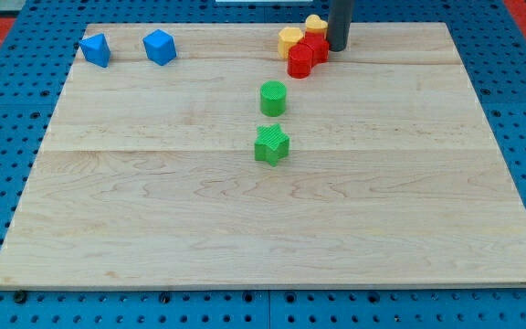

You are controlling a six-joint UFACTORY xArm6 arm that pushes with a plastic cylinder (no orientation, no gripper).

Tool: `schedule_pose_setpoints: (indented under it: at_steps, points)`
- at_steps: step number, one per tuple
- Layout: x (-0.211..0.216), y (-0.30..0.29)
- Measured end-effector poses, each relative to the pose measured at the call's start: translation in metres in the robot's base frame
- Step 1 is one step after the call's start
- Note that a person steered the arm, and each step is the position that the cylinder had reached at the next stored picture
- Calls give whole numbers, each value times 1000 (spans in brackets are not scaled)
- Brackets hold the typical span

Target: Slide the green circle to the right of the blue triangle

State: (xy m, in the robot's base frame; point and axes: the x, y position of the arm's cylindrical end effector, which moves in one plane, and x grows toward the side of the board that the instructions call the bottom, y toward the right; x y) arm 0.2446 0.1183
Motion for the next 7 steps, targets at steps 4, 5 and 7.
schedule_pose_setpoints:
  at_steps: [4, 5, 7]
  points:
    - [91, -130]
    - [106, -178]
    - [130, -223]
